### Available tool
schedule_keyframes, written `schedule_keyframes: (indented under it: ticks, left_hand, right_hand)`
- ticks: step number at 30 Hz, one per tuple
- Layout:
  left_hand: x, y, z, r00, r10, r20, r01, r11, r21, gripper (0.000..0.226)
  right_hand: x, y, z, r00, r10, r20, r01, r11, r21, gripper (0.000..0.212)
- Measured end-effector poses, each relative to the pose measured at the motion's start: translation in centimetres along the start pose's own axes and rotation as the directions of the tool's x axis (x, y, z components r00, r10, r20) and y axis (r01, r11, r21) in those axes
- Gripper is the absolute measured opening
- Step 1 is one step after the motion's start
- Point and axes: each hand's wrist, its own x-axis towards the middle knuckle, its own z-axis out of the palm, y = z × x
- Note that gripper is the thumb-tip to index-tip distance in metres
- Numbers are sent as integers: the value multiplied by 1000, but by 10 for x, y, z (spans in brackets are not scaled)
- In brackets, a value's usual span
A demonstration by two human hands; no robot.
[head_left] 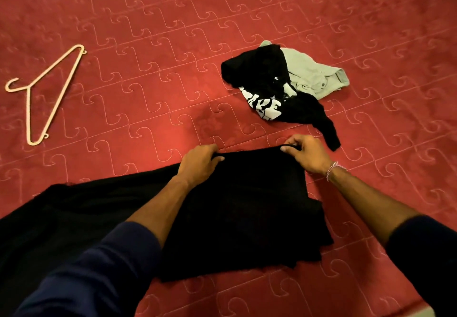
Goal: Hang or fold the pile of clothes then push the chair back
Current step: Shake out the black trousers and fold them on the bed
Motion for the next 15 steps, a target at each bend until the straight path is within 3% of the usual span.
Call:
schedule_keyframes:
  ticks: [4,8,12,15]
  left_hand:
    - [-1,0,8,998,-21,-56,28,992,122,28]
    - [-10,-1,8,985,-15,-172,69,947,312,36]
    - [-24,3,9,992,-49,-113,75,968,239,26]
    - [-40,-2,9,995,-1,-95,12,993,120,19]
  right_hand:
    - [2,6,10,990,58,-129,-77,986,-150,20]
    - [-4,2,17,953,110,-284,-157,976,-149,34]
    - [-21,-11,22,954,22,-300,-121,941,-316,31]
    - [-42,-27,33,975,-124,-186,58,944,-324,25]
